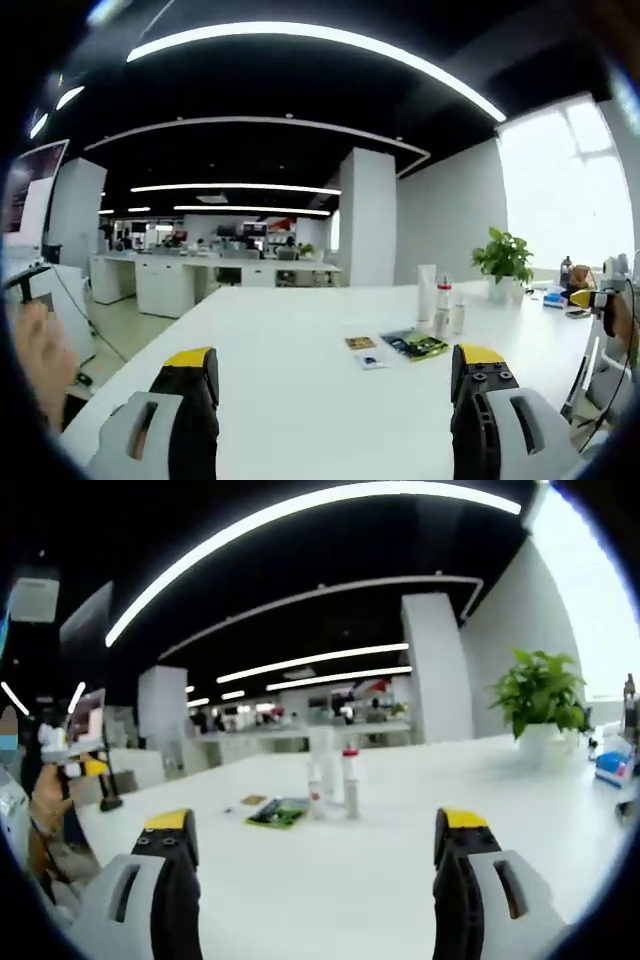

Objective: Arrange the skincare products in the storage area until every visible bottle or jar stands upright without overlapping.

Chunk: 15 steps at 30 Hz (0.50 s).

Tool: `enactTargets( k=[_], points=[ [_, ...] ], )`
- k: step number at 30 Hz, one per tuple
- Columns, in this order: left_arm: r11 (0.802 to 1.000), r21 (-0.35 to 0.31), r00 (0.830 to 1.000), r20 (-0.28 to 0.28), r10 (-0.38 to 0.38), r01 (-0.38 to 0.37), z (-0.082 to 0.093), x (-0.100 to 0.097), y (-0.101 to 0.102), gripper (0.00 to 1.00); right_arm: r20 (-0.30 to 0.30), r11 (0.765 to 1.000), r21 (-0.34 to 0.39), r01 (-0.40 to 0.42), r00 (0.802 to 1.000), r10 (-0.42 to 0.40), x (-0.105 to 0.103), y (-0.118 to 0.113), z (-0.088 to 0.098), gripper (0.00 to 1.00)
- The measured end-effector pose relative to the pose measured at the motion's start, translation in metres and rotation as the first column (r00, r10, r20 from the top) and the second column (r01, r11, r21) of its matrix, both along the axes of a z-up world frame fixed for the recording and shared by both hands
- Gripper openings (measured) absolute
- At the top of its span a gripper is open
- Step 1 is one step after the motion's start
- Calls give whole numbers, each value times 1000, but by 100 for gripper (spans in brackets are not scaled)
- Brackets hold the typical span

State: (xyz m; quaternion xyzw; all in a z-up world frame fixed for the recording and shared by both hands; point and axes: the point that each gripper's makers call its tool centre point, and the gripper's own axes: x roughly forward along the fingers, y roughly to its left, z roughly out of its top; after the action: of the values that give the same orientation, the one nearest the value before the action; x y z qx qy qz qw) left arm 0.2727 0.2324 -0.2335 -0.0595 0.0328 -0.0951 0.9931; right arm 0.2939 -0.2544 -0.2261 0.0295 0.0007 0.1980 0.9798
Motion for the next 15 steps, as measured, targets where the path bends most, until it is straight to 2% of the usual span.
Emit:
enactTargets(
  k=[15],
  points=[
    [1000,-4,1000,-2,30,-30,-2,-3,10,100,-11,999,28,21,1000,-20,3,-6,-4,98]
  ],
)
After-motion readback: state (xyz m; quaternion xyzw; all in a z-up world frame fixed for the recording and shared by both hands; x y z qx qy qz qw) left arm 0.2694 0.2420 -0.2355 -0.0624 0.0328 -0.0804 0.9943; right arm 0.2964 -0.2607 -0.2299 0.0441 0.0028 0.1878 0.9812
